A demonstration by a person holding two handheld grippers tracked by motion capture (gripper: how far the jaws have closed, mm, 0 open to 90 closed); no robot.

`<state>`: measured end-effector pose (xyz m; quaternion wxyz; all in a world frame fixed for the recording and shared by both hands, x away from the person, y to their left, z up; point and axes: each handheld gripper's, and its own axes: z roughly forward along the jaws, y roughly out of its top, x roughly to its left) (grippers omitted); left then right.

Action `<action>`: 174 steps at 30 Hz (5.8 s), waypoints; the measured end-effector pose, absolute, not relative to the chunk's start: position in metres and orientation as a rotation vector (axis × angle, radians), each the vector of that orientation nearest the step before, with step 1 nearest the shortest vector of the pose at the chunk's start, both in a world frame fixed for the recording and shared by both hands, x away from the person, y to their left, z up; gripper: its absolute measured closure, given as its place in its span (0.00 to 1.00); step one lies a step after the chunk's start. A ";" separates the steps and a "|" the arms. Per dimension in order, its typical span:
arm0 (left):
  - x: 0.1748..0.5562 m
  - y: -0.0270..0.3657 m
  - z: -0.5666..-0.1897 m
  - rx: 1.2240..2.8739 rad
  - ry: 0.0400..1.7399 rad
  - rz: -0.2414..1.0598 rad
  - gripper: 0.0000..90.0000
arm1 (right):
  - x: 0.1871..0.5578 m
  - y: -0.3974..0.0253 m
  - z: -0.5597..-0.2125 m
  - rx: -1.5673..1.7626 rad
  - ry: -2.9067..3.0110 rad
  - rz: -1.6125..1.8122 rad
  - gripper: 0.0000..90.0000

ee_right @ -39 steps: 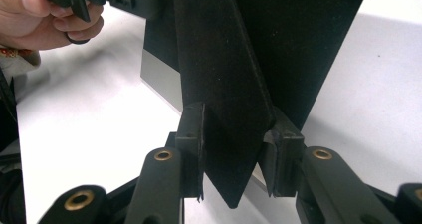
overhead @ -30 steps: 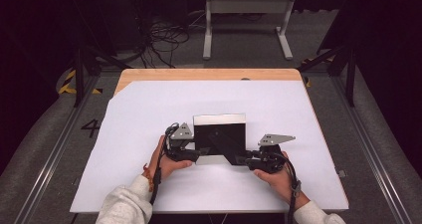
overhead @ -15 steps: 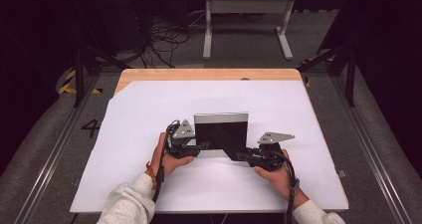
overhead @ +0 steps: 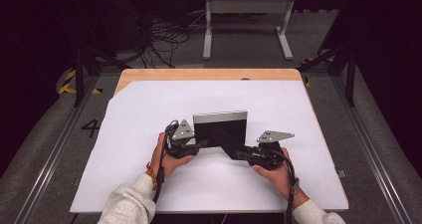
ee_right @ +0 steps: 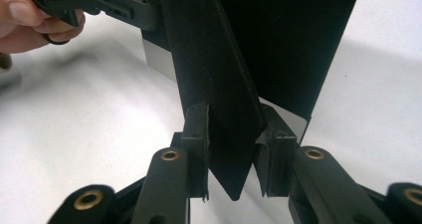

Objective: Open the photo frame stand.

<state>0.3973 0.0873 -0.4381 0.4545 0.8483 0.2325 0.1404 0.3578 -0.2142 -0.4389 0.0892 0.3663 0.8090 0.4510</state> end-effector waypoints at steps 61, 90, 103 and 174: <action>0.395 0.086 -0.451 2.174 0.601 0.424 0.68 | 0.350 -0.210 -0.441 1.002 2.452 1.347 0.87; 0.385 0.097 -0.433 2.099 0.545 0.393 0.71 | 0.334 -0.207 -0.444 0.938 2.522 1.288 0.92; 0.383 0.092 -0.435 2.122 0.521 0.377 0.75 | 0.325 -0.208 -0.445 0.926 2.553 1.288 0.94; 0.364 0.104 -0.417 2.057 0.391 0.420 0.74 | 0.325 -0.225 -0.401 0.845 2.180 1.325 0.83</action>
